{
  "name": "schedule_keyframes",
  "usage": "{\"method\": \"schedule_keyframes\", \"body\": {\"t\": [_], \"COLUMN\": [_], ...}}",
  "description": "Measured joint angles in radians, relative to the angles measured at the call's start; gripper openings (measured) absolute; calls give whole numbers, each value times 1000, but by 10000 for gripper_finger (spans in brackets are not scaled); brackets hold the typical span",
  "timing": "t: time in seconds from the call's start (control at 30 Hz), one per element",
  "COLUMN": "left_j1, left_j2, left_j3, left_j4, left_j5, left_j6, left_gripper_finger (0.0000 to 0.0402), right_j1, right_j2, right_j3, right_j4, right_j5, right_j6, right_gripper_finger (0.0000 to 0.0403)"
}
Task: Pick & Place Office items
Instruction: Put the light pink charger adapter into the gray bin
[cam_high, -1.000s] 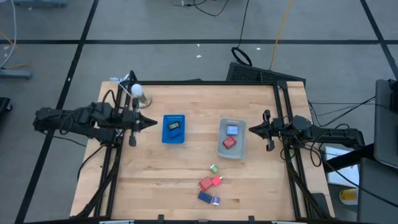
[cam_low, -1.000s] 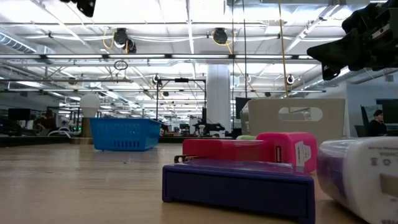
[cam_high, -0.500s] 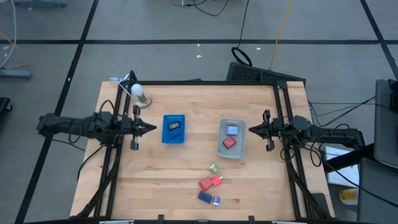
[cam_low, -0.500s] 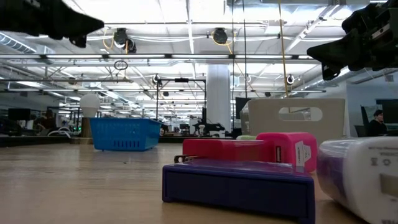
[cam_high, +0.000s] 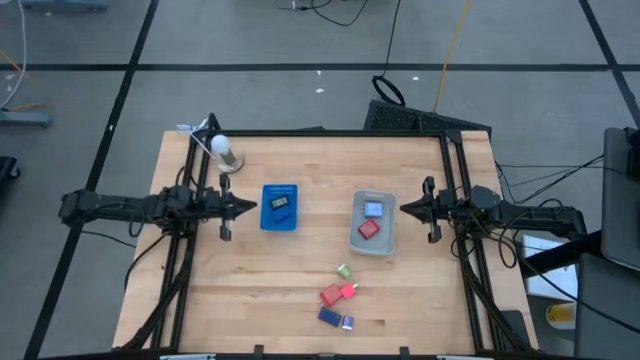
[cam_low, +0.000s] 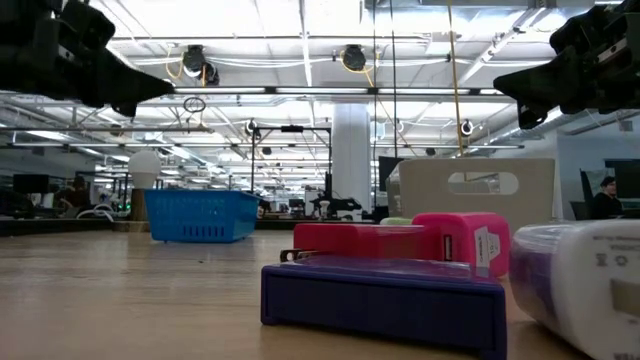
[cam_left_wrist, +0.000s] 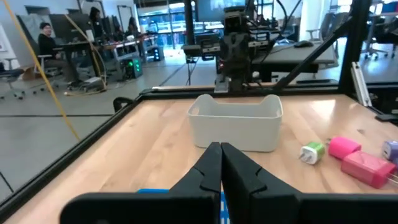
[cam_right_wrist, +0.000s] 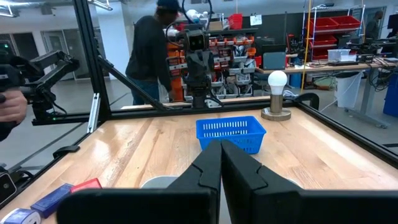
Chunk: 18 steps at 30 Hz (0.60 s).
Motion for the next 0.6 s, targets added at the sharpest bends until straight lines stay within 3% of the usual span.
{"method": "schedule_keyframes", "body": {"t": [0.23, 0.37, 0.6], "left_j1": [25, 35, 39], "left_j2": [0, 1, 1], "left_j3": [-68, -68, -66], "left_j4": [66, 60, 54], "left_j5": [2, 14, 25], "left_j6": [-17, -32, -38], "left_gripper_finger": [4, 5, 3], "right_j1": [0, 0, 0], "right_j2": [0, 11, 60], "right_j3": [0, 0, 1], "right_j4": [0, 0, 16], "right_j5": [10, 83, 83], "right_j6": [-3, 35, 57], "right_gripper_finger": [4, 4, 4]}}
